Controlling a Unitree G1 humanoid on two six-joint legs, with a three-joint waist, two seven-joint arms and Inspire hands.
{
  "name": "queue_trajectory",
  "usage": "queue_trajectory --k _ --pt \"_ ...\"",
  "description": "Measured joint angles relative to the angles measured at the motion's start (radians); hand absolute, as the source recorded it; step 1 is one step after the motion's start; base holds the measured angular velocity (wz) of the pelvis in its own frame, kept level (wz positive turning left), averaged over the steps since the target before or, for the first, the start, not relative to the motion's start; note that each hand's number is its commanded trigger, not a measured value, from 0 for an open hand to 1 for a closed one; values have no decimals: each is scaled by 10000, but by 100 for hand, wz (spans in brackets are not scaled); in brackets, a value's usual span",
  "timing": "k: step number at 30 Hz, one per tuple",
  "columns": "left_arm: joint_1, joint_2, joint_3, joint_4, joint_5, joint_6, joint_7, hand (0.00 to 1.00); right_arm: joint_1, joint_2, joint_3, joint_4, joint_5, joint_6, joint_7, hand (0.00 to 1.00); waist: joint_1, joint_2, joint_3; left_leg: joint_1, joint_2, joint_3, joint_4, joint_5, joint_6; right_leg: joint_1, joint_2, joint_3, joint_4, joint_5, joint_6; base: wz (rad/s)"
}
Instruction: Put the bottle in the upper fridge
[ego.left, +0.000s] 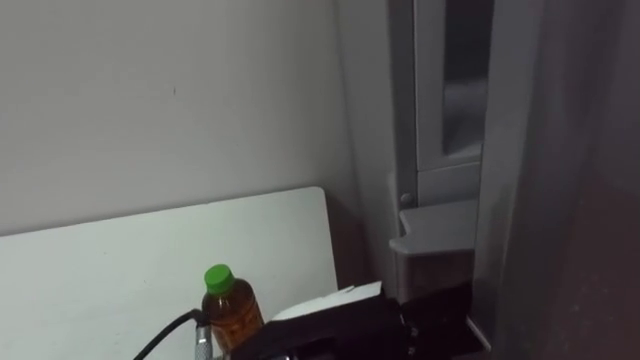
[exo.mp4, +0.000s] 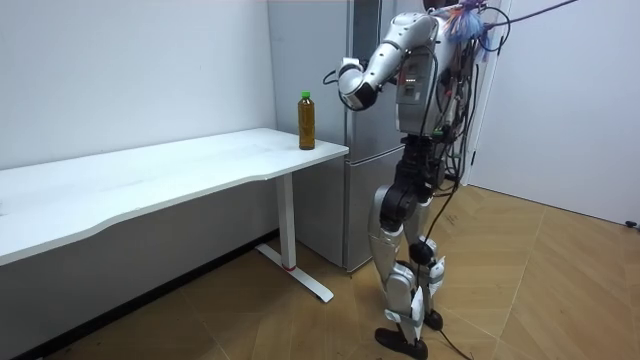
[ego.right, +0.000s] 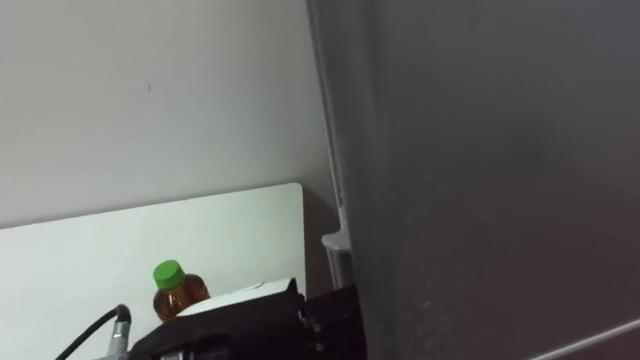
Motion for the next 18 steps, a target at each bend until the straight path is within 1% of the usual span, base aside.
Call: queue_trajectory --k 6,10,11,12,13,14,15,16,17,18 --pt "-653 134 -546 -6 -12 3 58 0 19 -123 81 -88 -15 -13 106 0 -31 3 -3 -1 9 157 9 -4 4 -54 -2 128 88 0 0 -7" --pt "-1421 217 -1128 0 1 22 66 0 -43 -137 154 -16 12 -97 104 0 -87 8 -10 -31 10 147 -9 -15 14 -144 -3 83 92 1 0 0" --pt "-1693 212 -1322 6 50 22 70 0 -67 -140 153 22 9 -107 102 0 -118 29 -25 -38 10 158 -8 -15 14 -155 -5 84 93 2 0 0" --pt "-1815 212 -1395 12 85 21 60 0 -72 -147 153 26 10 -109 101 0 -152 28 -24 -37 10 162 -8 -15 14 -154 -6 92 92 3 0 -4" --pt "-2112 139 -1538 19 166 19 68 0 -70 -159 149 31 11 -111 102 0 -222 49 -38 -27 10 188 -7 -15 14 -153 -4 124 93 4 2 -11" --pt "-2394 108 -1708 49 212 19 75 0 -69 -174 148 36 0 -119 98 0 -233 31 -24 18 16 292 -16 -14 14 -153 2 241 90 4 2 -19" --pt "-2470 92 -1747 49 223 19 75 0 -69 -183 152 34 -4 -122 96 0 -237 43 -32 40 22 369 -13 -14 13 -156 3 297 90 4 2 -27" --pt "-2589 65 -1829 51 216 14 77 0 -68 -216 151 44 0 -142 93 0 -297 90 -64 53 26 448 15 -13 12 -157 -1 387 83 4 2 -21" --pt "-2626 63 -1857 51 209 11 78 0 -70 -238 148 46 0 -165 87 0 -361 99 -67 53 24 468 24 -13 12 -156 -4 412 83 4 2 -17" --pt "-2684 8 -1900 56 216 6 79 0 -80 -258 145 53 -3 -201 73 0 -515 115 -70 83 24 538 29 -11 10 -152 -9 498 82 4 3 -19"
